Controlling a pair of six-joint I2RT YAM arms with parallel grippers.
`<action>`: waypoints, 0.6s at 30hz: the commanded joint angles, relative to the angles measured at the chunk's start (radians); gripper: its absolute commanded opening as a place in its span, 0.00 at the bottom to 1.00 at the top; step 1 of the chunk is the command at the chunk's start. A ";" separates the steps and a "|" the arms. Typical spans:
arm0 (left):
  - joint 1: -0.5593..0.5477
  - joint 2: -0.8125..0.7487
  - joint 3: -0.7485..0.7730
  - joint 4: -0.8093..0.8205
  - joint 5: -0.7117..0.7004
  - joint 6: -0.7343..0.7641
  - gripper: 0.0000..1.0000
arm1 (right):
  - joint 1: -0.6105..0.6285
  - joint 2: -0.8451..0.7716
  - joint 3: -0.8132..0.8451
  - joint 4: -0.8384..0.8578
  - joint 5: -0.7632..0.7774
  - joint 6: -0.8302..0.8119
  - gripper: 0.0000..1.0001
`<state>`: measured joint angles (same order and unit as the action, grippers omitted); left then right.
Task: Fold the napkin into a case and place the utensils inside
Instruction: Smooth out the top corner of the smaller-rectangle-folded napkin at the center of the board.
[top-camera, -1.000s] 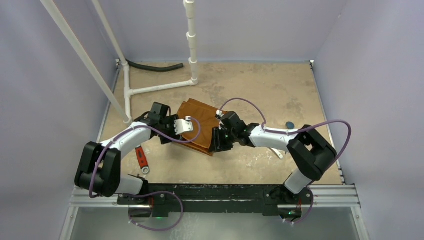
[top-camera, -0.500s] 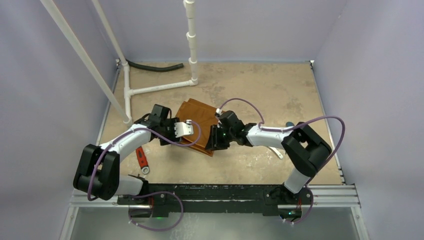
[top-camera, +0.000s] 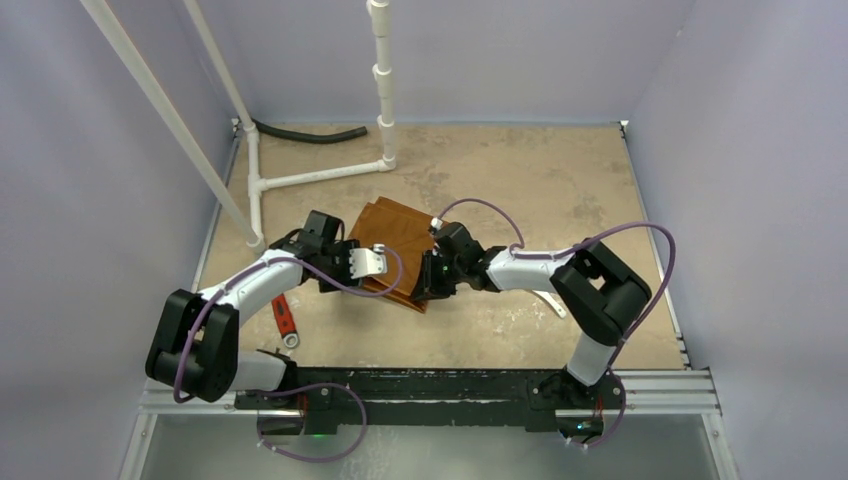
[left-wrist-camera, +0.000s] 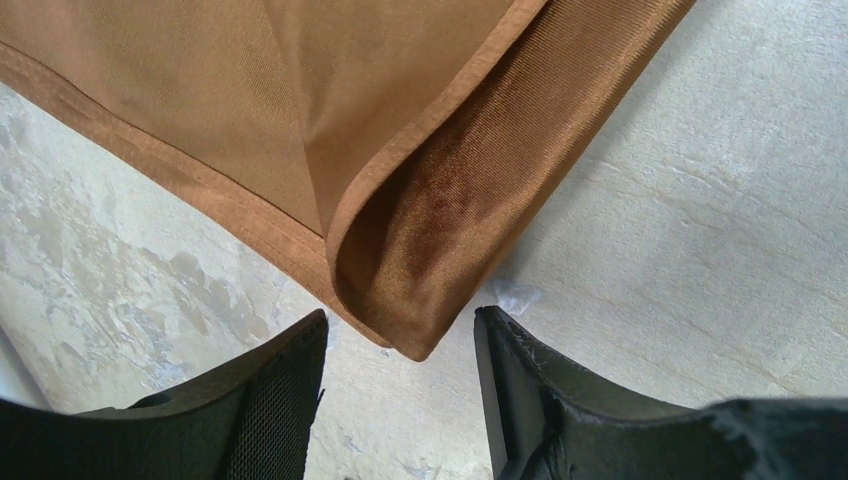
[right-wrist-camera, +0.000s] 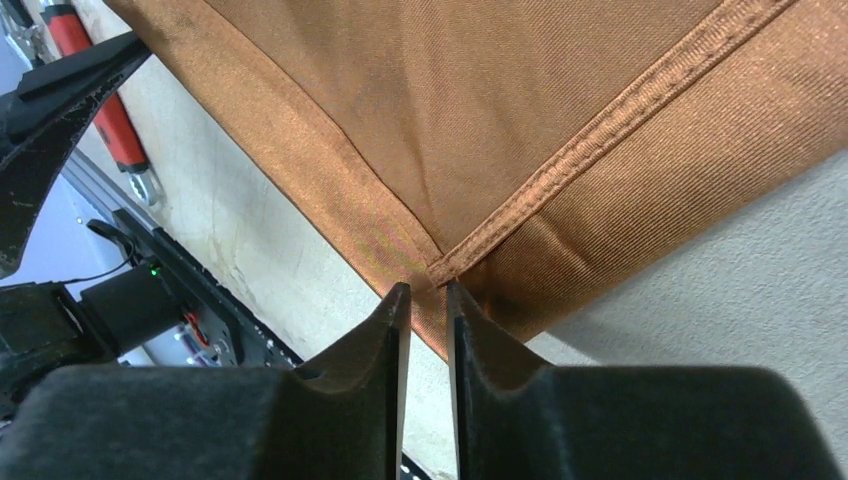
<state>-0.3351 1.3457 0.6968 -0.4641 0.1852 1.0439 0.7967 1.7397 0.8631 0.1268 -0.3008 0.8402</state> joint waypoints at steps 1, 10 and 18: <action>-0.014 -0.036 -0.012 -0.017 0.001 0.037 0.54 | 0.001 0.004 0.031 0.008 0.047 0.009 0.18; -0.017 -0.042 -0.017 -0.001 -0.025 0.053 0.50 | 0.000 -0.075 -0.003 -0.042 0.131 -0.007 0.00; -0.016 -0.041 -0.010 0.017 -0.038 0.045 0.46 | 0.001 -0.177 -0.093 -0.056 0.130 -0.004 0.00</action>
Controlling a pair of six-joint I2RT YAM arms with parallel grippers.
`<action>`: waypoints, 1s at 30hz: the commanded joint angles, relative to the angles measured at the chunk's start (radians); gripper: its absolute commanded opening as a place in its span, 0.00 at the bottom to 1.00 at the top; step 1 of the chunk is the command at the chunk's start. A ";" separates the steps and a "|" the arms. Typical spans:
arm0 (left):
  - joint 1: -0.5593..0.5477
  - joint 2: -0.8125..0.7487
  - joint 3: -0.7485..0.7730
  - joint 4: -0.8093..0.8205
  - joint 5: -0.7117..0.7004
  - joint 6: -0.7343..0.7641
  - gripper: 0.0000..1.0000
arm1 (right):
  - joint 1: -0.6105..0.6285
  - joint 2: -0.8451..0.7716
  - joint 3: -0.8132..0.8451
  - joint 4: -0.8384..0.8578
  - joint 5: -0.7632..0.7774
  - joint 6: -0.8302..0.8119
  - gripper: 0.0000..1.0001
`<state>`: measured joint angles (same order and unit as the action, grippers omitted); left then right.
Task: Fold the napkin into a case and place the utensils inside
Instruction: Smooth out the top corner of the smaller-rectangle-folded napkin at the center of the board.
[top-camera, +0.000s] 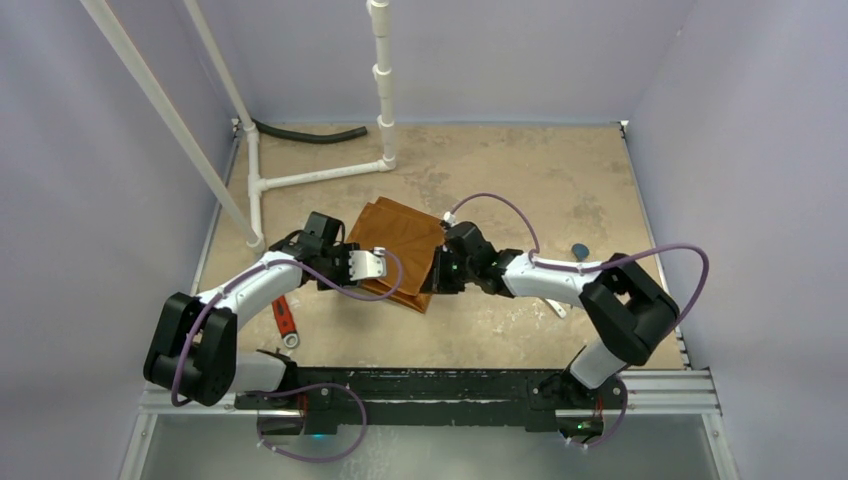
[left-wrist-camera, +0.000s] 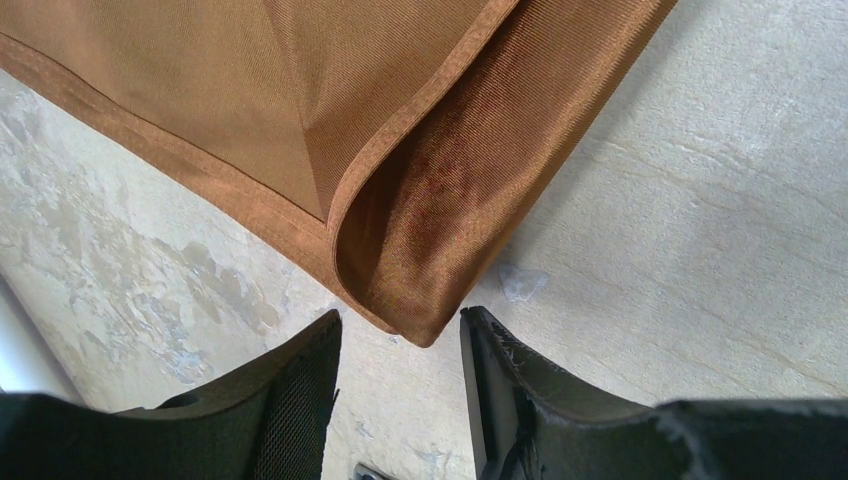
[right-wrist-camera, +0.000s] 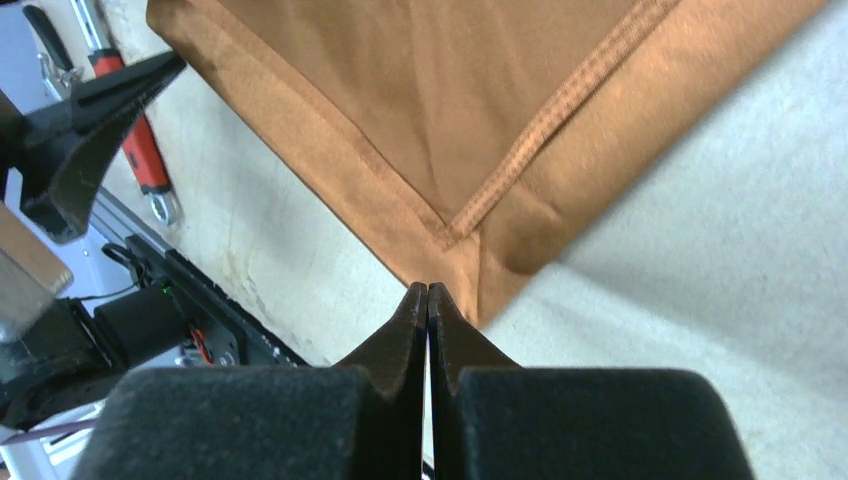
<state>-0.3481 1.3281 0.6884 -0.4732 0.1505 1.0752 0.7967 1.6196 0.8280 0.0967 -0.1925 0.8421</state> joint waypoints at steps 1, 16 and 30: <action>-0.003 -0.023 0.000 0.028 -0.003 0.013 0.46 | 0.000 -0.064 -0.071 -0.023 0.017 -0.006 0.00; -0.004 -0.011 0.010 0.033 -0.003 -0.006 0.44 | 0.072 -0.025 0.172 -0.123 0.307 -0.455 0.38; -0.005 -0.015 -0.010 0.029 -0.011 0.003 0.44 | 0.121 0.077 0.123 0.019 0.176 -0.590 0.41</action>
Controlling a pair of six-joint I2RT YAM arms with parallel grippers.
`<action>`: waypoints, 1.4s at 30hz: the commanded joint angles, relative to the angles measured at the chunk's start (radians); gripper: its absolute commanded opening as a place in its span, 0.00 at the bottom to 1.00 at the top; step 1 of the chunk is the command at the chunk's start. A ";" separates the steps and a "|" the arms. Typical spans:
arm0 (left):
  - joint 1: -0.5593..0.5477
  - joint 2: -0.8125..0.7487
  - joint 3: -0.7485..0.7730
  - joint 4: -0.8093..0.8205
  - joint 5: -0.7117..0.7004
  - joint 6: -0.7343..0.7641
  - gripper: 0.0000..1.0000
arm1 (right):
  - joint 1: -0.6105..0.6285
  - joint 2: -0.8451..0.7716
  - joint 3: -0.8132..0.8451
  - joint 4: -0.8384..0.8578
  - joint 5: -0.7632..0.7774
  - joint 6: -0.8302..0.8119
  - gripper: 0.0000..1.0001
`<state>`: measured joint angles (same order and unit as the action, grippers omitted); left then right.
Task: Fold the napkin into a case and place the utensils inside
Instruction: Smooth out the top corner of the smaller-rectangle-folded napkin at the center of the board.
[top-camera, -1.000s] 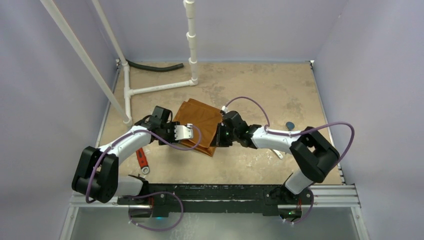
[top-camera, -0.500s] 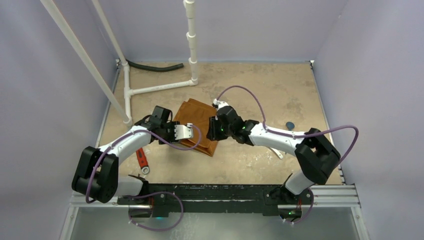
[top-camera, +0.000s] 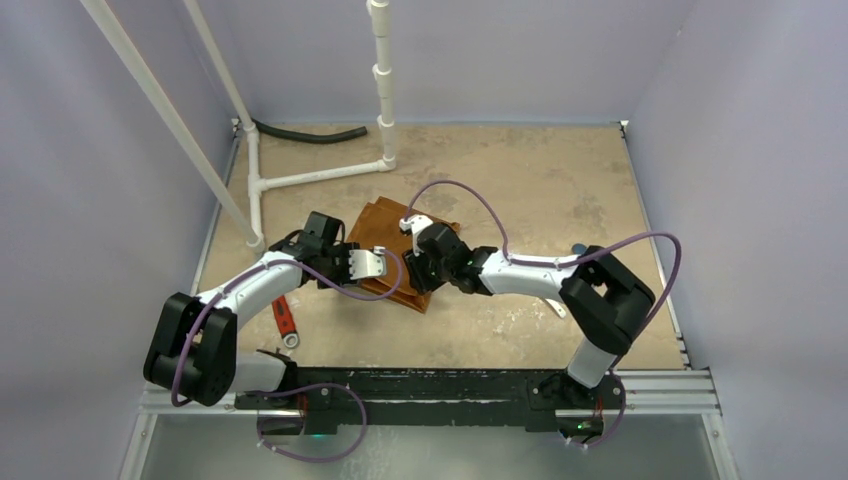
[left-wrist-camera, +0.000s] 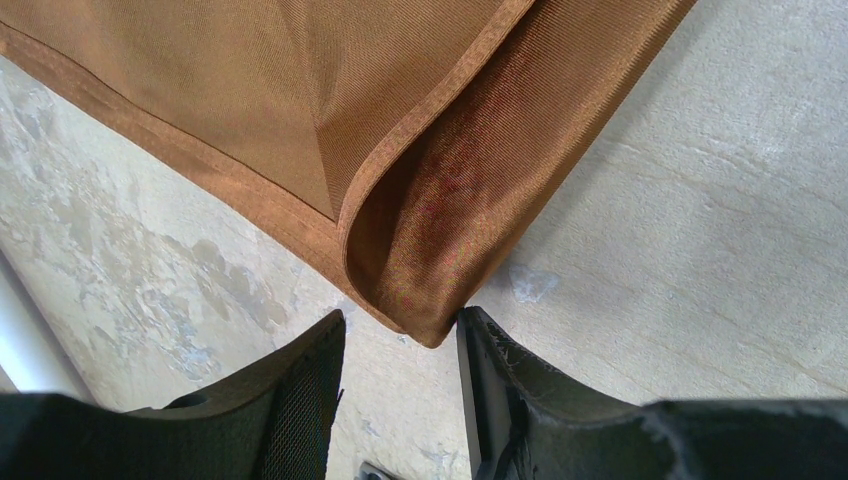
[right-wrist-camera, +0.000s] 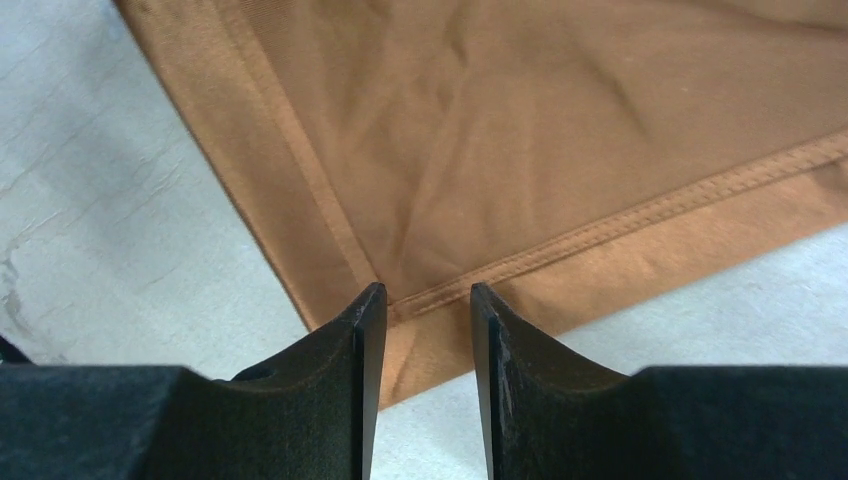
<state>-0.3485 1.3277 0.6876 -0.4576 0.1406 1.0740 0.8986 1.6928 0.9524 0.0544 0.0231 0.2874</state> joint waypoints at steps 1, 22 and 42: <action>-0.004 -0.015 -0.008 0.013 -0.002 0.003 0.44 | 0.023 0.005 -0.004 0.065 -0.054 -0.035 0.41; -0.006 -0.015 -0.007 0.008 -0.007 0.012 0.45 | 0.044 0.059 -0.003 0.050 -0.004 -0.014 0.27; -0.006 -0.027 -0.003 0.004 -0.022 0.015 0.44 | 0.101 0.054 -0.029 0.010 0.117 -0.008 0.18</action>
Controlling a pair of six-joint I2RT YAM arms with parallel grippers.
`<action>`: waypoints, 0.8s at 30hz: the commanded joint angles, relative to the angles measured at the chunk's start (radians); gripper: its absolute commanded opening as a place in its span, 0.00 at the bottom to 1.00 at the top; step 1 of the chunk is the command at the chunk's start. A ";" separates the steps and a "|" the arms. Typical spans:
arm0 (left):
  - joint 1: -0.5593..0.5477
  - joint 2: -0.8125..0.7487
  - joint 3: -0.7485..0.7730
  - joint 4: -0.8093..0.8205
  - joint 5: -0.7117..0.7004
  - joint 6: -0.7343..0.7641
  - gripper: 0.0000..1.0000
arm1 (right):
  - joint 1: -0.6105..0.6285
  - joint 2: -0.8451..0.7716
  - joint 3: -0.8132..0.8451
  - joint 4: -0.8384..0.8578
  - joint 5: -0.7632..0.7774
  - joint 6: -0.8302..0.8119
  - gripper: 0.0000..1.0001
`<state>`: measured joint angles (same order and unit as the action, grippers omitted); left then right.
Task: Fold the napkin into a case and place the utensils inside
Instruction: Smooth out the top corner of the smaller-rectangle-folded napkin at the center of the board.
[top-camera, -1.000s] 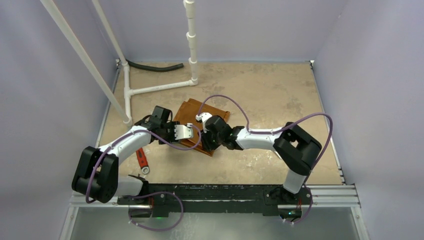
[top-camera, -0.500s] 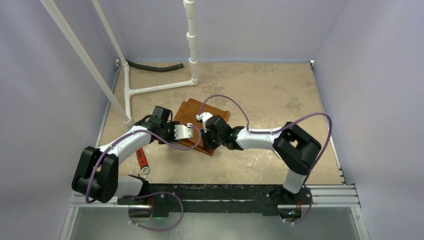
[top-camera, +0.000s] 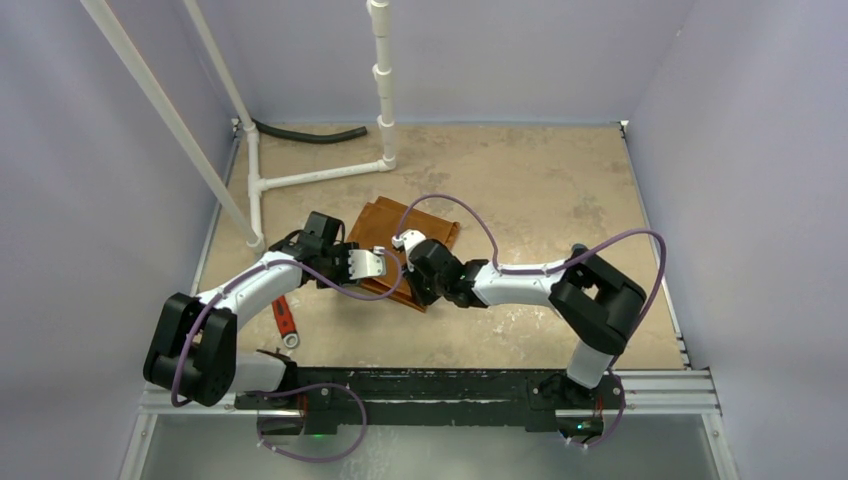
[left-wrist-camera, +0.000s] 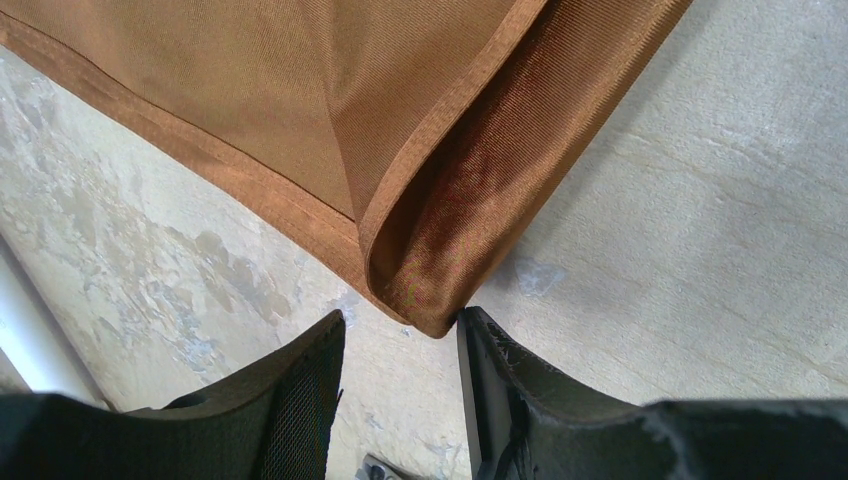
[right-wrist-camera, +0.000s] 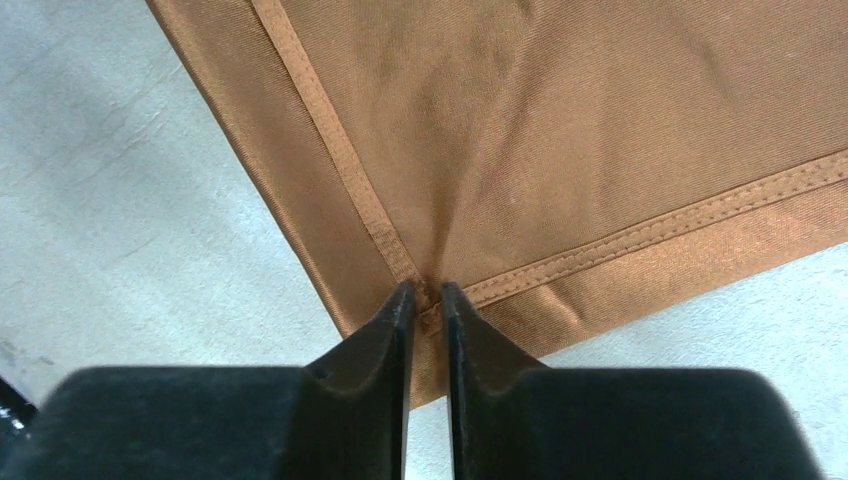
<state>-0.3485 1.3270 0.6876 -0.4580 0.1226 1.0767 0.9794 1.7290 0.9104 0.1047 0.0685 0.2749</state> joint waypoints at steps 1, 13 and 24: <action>-0.006 -0.028 -0.004 0.005 -0.006 0.013 0.45 | 0.022 0.017 0.015 -0.044 0.081 0.006 0.13; -0.006 -0.034 -0.004 0.004 -0.006 0.006 0.44 | 0.023 -0.106 -0.020 -0.065 0.104 0.043 0.00; -0.010 -0.042 -0.005 0.009 -0.006 -0.008 0.45 | 0.052 -0.139 -0.102 -0.018 0.049 0.119 0.00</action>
<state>-0.3500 1.3121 0.6876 -0.4580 0.1169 1.0752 1.0073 1.6226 0.8291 0.0582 0.1349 0.3447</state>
